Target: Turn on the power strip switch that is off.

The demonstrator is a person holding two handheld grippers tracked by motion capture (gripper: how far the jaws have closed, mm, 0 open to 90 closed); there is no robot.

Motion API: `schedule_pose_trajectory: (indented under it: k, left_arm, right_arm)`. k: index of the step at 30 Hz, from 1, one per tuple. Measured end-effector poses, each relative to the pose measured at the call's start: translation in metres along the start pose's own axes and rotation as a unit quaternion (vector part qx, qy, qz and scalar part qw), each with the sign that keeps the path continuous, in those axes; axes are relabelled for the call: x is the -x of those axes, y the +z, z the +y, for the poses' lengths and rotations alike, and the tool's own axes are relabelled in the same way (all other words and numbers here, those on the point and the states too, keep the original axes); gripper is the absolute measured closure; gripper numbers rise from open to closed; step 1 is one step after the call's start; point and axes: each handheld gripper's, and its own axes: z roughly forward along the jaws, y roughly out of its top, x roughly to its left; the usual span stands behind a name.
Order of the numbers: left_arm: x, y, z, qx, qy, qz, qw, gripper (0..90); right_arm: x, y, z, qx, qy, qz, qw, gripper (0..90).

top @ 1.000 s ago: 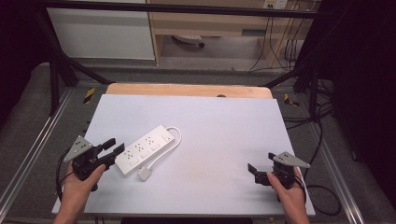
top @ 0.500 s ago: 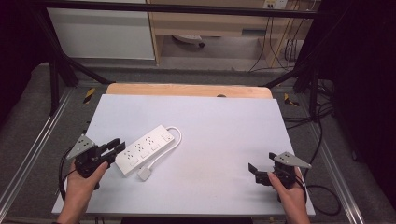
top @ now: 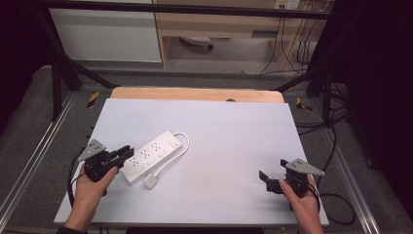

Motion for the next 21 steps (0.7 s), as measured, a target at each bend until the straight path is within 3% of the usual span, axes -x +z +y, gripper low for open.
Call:
schedule_pose_trajectory:
  k: [21]
  left_arm:
    - [0.003, 0.019, -0.01, -0.063, 0.02, -0.008, 0.9978, 81.0]
  right_arm:
    - [0.0, 0.0, 0.0, 0.0, -0.001, 0.002, 1.0, 3.7]
